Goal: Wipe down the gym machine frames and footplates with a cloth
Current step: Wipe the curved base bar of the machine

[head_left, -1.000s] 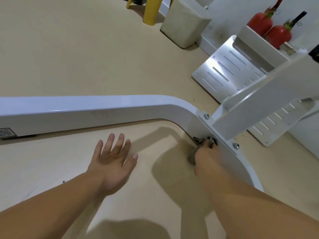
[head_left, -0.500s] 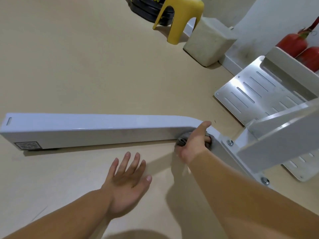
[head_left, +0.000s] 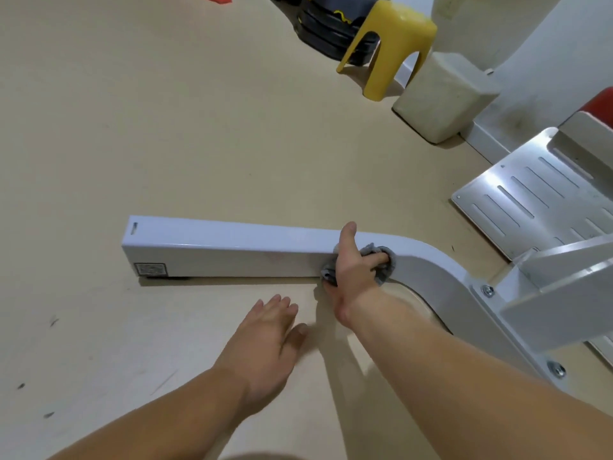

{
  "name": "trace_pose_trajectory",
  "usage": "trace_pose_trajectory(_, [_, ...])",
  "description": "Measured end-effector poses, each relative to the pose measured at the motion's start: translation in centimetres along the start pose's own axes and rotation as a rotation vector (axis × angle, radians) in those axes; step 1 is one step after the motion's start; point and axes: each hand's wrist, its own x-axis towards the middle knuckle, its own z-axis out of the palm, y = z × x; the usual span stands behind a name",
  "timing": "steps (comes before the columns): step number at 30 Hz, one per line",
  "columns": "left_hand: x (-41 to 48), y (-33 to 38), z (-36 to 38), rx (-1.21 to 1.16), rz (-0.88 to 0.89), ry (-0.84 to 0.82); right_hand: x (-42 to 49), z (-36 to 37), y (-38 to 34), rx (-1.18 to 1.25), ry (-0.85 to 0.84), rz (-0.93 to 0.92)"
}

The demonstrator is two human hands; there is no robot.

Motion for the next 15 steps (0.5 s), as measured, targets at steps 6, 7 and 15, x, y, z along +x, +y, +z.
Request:
trace_pose_trajectory(6, [-4.5, -5.7, -5.2, -0.009, -0.199, 0.253, -9.2, 6.5, 1.5, -0.145, -0.06, 0.069])
trace_pose_trajectory(7, [-5.0, -6.6, -6.1, -0.012, -0.223, 0.306, -10.4, 7.5, 2.1, -0.178, -0.069, 0.064])
trace_pose_trajectory(15, [-8.0, -12.1, -11.3, -0.111, -0.51, 0.602, -20.8, 16.5, 4.6, -0.064, -0.247, 0.203])
